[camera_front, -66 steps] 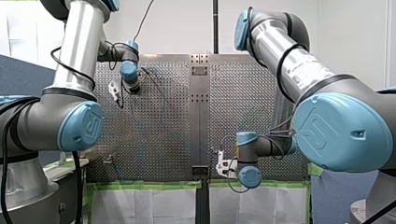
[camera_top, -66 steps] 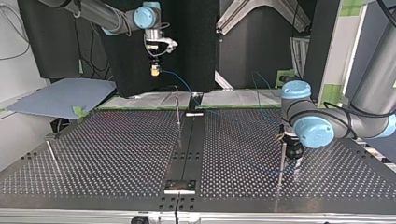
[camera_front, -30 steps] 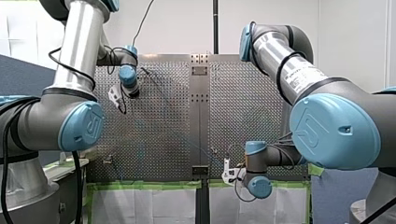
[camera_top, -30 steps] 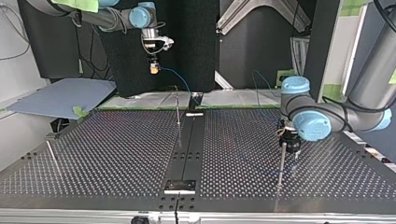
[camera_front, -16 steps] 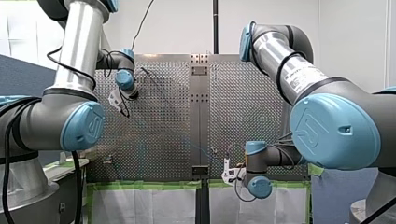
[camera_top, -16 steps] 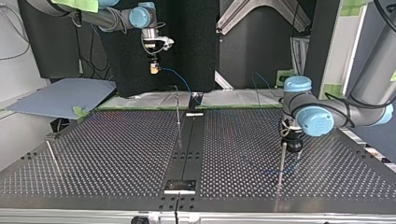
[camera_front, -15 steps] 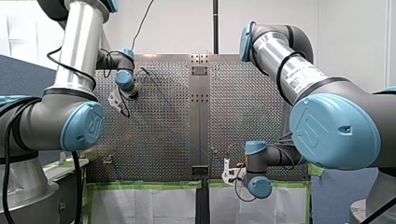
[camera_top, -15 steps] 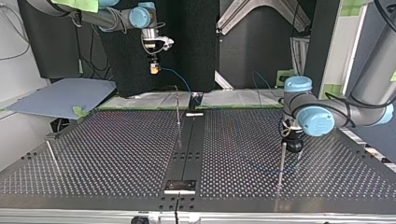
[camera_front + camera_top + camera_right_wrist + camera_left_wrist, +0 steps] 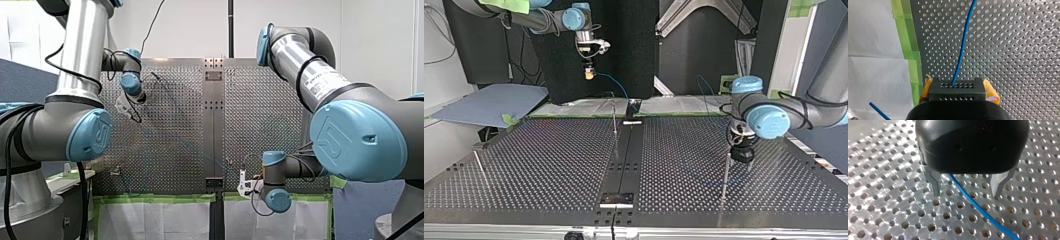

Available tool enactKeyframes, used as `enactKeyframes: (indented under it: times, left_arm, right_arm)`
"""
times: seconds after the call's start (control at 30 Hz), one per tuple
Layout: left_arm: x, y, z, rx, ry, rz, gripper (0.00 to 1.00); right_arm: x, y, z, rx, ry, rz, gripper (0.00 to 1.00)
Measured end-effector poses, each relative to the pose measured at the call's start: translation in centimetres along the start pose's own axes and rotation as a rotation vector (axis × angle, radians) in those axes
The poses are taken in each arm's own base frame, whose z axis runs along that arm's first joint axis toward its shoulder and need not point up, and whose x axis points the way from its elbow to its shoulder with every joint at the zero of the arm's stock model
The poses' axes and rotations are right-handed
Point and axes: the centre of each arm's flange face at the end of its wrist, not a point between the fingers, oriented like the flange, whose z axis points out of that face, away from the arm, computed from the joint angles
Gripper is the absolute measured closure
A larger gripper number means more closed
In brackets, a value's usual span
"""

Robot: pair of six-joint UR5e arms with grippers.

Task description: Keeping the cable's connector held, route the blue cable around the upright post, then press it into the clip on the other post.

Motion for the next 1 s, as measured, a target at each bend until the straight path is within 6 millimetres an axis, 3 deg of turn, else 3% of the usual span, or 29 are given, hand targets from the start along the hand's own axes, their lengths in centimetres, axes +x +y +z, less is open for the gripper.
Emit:
enactKeyframes:
  times: [0.5,1.0]
  left_arm:
    - [-0.5,1.1,-0.7,0.014,-0.018,-0.101,0.02]
    - [-0.4,0.2,-2.2,0.040,0.028,-0.060,0.02]
  right_arm:
    - [0.0,0.0,0.0,0.005,0.000,0.000,1.00]
    - [0.0,-0.1,0.1,0.005,0.001,0.000,1.00]
